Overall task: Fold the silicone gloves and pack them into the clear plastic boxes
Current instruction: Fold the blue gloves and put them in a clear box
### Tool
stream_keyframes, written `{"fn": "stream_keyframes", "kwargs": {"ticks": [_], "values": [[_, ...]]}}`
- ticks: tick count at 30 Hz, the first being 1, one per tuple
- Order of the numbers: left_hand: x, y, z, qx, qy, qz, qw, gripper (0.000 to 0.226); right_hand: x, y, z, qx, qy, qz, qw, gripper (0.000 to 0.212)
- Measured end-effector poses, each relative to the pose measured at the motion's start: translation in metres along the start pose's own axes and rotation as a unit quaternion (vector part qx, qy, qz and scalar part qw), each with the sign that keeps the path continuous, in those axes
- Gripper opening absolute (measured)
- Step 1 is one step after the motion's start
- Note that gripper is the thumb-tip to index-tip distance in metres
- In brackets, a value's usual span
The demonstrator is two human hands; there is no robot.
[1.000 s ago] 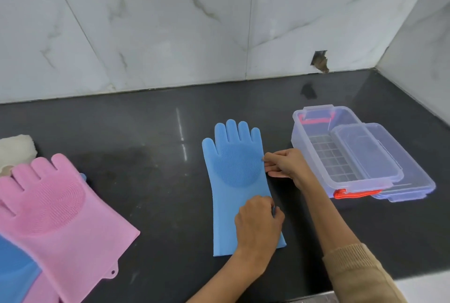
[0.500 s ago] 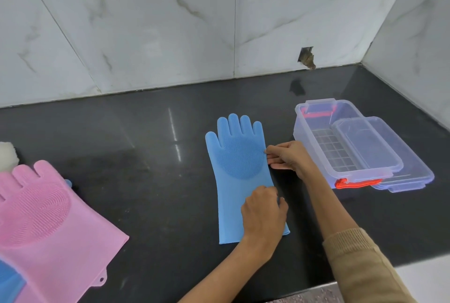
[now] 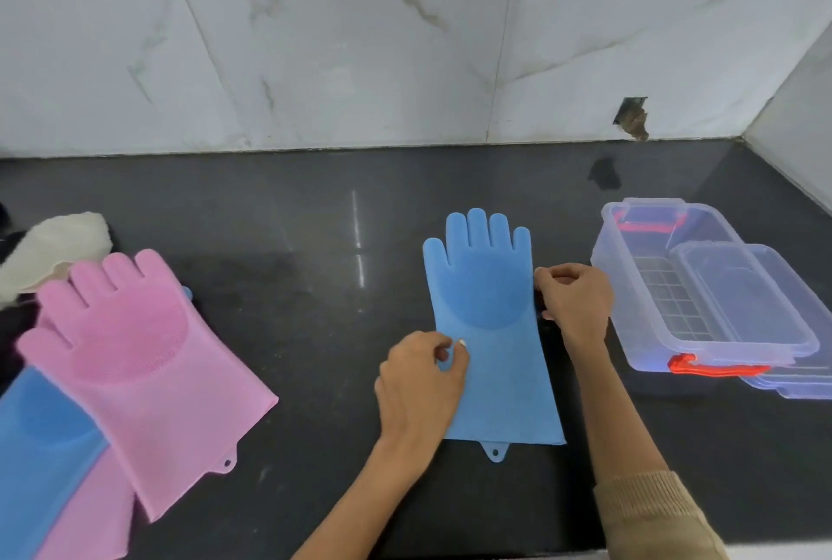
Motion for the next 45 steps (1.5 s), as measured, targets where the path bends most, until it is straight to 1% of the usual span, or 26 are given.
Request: {"fn": "stream_keyframes", "kwargs": {"ticks": [2, 4, 6, 10, 14, 16, 22, 24, 26, 28, 31, 33, 35, 37, 38, 39, 41, 42, 43, 45], "values": [[-0.02, 0.024, -0.008, 0.045, 0.048, 0.012, 0.998, 0.023, -0.015, -0.009, 0.006, 0.002, 0.05, 0.023, 0.998, 0.007], [-0.042, 0.049, -0.014, 0.098, 0.096, 0.014, 0.99, 0.021, -0.03, -0.024, 0.014, -0.019, 0.077, 0.032, 0.996, 0.008], [-0.063, 0.071, -0.019, 0.135, 0.14, 0.023, 0.981, 0.018, -0.044, -0.042, 0.024, -0.044, 0.095, 0.038, 0.994, 0.009], [-0.107, 0.109, -0.018, 0.189, 0.219, 0.036, 0.956, 0.018, -0.066, -0.084, 0.054, -0.12, 0.142, 0.047, 0.981, 0.011], [-0.143, 0.142, -0.005, 0.249, 0.253, 0.046, 0.934, 0.017, -0.083, -0.125, 0.092, -0.201, 0.184, 0.06, 0.96, 0.013], [-0.159, 0.157, 0.004, 0.281, 0.28, 0.043, 0.917, 0.016, -0.094, -0.145, 0.112, -0.238, 0.204, 0.061, 0.948, 0.012], [-0.2, 0.202, 0.035, 0.37, 0.338, 0.05, 0.864, 0.016, -0.135, -0.198, 0.175, -0.356, 0.276, 0.037, 0.892, 0.011], [-0.213, 0.215, 0.047, 0.404, 0.364, 0.045, 0.838, 0.017, -0.144, -0.21, 0.197, -0.385, 0.291, 0.023, 0.875, 0.011], [-0.226, 0.226, 0.059, 0.428, 0.407, 0.035, 0.806, 0.018, -0.153, -0.219, 0.219, -0.411, 0.317, 0.013, 0.855, 0.011], [-0.236, 0.233, 0.07, 0.43, 0.445, 0.018, 0.785, 0.025, -0.162, -0.226, 0.239, -0.436, 0.339, 0.001, 0.834, 0.01], [-0.248, 0.24, 0.08, 0.411, 0.479, 0.011, 0.775, 0.044, -0.174, -0.232, 0.269, -0.464, 0.38, -0.019, 0.8, 0.01], [-0.257, 0.241, 0.084, 0.377, 0.513, 0.006, 0.771, 0.058, -0.179, -0.234, 0.288, -0.481, 0.402, -0.027, 0.779, 0.011], [-0.267, 0.24, 0.086, 0.326, 0.551, 0.02, 0.768, 0.071, -0.179, -0.235, 0.305, -0.5, 0.418, -0.024, 0.758, 0.013], [-0.275, 0.237, 0.085, 0.29, 0.569, 0.078, 0.766, 0.075, -0.176, -0.235, 0.319, -0.521, 0.43, -0.016, 0.737, 0.015], [-0.276, 0.237, 0.083, 0.286, 0.565, 0.126, 0.763, 0.072, -0.173, -0.234, 0.325, -0.528, 0.436, -0.013, 0.728, 0.016], [-0.278, 0.237, 0.082, 0.296, 0.552, 0.186, 0.757, 0.063, -0.171, -0.234, 0.329, -0.532, 0.442, -0.009, 0.722, 0.017], [-0.277, 0.237, 0.08, 0.326, 0.518, 0.305, 0.729, 0.037, -0.166, -0.232, 0.333, -0.533, 0.446, -0.008, 0.719, 0.017], [-0.276, 0.239, 0.08, 0.339, 0.507, 0.34, 0.716, 0.03, -0.164, -0.231, 0.333, -0.533, 0.445, -0.009, 0.719, 0.017], [-0.275, 0.241, 0.079, 0.35, 0.494, 0.359, 0.711, 0.026, -0.163, -0.23, 0.333, -0.534, 0.443, -0.011, 0.72, 0.017], [-0.27, 0.249, 0.076, 0.376, 0.456, 0.377, 0.713, 0.017, -0.163, -0.228, 0.332, -0.534, 0.437, -0.019, 0.723, 0.016]]}}
Point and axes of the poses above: each hand's wrist, its own z-axis away from the middle knuckle, its own y-axis out of the back of the hand, x = y × z, the point moved 4 cm from there along -z, towards the middle knuckle, and after that the axes turned 8 degrees about y, right-handed, at the moved point
